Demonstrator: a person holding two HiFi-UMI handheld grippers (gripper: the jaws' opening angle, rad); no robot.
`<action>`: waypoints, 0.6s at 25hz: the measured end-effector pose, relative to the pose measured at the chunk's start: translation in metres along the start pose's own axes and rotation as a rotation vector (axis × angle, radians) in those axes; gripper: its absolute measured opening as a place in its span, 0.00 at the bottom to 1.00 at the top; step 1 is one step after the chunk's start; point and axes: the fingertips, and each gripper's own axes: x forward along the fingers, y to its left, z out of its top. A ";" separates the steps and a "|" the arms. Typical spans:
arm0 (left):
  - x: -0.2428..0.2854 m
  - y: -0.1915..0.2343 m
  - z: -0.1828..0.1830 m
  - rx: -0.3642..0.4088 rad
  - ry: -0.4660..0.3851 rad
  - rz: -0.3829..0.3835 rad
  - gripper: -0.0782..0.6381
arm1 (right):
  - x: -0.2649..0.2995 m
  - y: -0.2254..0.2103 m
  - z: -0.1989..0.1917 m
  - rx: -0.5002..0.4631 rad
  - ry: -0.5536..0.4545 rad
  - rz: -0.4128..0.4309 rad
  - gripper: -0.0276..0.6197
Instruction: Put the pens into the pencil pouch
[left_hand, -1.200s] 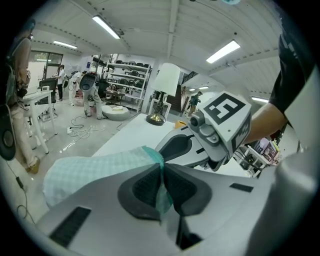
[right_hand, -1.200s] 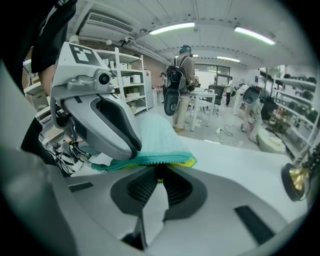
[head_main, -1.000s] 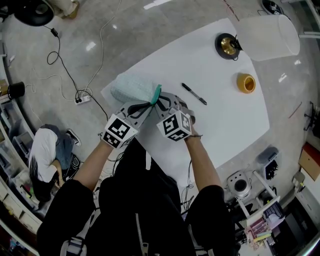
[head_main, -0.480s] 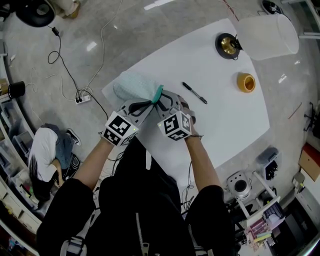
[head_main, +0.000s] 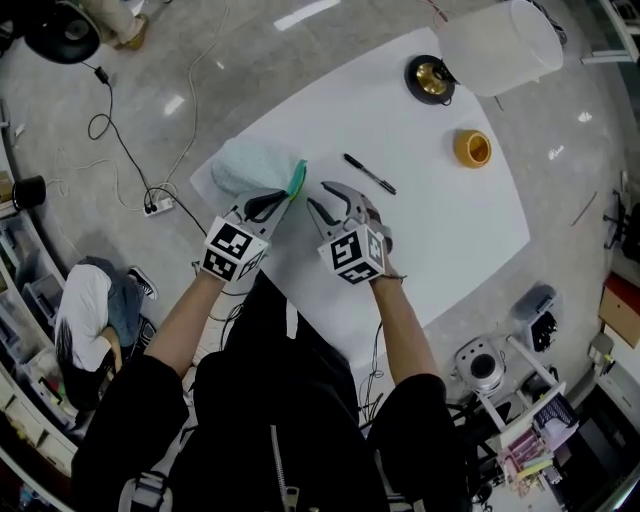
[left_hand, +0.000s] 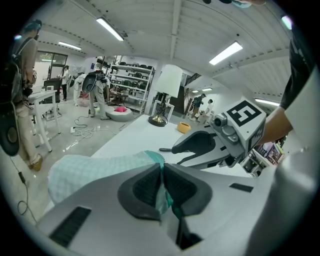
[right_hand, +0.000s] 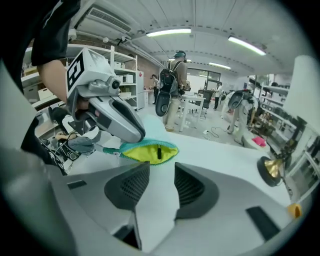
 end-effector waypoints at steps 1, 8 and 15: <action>0.001 0.000 -0.001 0.006 0.003 0.006 0.16 | -0.005 -0.001 -0.003 -0.003 0.004 -0.008 0.28; 0.006 0.000 -0.010 0.037 0.030 0.048 0.16 | -0.044 -0.005 -0.019 0.047 -0.004 -0.057 0.29; 0.010 0.000 -0.005 0.060 0.044 0.084 0.16 | -0.077 -0.018 -0.030 0.125 -0.037 -0.110 0.29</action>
